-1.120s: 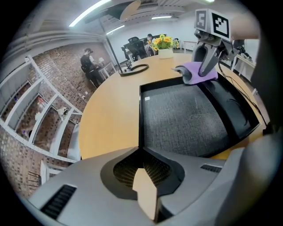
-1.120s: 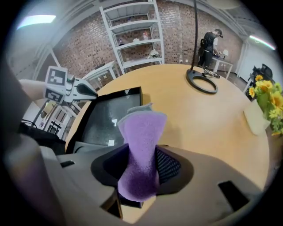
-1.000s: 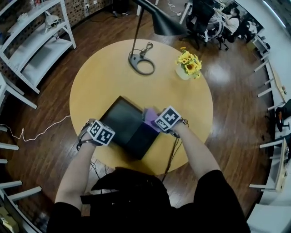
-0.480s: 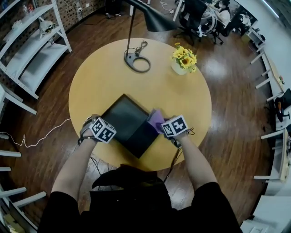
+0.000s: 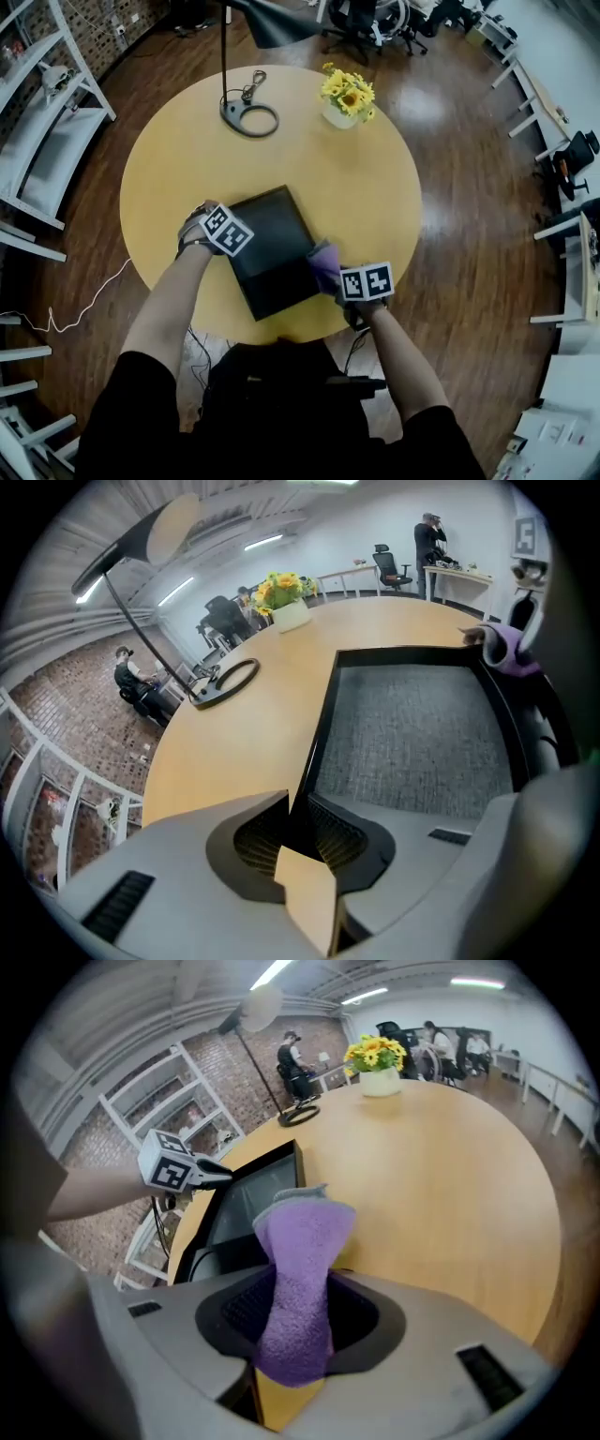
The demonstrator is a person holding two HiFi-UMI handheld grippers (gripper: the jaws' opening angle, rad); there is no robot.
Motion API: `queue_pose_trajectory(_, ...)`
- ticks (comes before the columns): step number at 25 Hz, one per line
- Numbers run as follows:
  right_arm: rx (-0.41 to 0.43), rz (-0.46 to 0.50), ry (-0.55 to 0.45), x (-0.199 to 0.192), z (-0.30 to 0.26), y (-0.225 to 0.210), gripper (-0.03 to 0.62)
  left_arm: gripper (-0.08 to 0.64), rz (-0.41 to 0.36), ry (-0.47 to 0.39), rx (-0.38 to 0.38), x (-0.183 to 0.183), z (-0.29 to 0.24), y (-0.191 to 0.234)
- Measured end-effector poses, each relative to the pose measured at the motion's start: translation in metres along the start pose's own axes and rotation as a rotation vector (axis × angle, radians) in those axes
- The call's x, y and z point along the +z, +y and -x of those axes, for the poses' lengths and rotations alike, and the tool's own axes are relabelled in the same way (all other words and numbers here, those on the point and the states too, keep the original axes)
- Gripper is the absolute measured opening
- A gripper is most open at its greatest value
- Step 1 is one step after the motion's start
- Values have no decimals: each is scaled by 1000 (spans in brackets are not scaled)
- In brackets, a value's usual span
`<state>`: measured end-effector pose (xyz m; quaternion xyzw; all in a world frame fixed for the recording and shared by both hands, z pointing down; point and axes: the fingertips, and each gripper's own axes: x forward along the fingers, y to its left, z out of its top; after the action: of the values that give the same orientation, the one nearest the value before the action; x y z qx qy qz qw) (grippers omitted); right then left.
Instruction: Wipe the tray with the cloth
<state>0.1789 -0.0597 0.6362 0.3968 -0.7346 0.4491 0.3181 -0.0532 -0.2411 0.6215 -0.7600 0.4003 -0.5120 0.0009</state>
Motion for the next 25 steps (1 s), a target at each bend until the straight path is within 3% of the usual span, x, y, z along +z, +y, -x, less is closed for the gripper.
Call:
queue_pose_trajectory(3, 34, -83, -37, -9, 1, 10, 153, 54, 15, -11, -17, 17, -11, 3)
queue_pose_trajectory(7, 81, -49, 5, -12, -5, 27, 153, 80, 73, -27, -28, 20, -12, 16)
queue_pose_trajectory(12, 135, 70, -33, 11, 19, 23, 153, 83, 286, -191, 0, 11, 30, 36)
queue_pose_trajectory(15, 91, 294, -78, 60, 27, 7, 153, 123, 457, -214, -28, -17, 53, 28)
queue_pose_trajectory(18, 22, 621, -81, 116, 16, 14, 153, 129, 607, -222, -103, -34, 74, -7)
queue_pose_trajectory(25, -8, 1312, 29, 191, -55, 82, 153, 146, 718, -107, -195, -42, 81, -81)
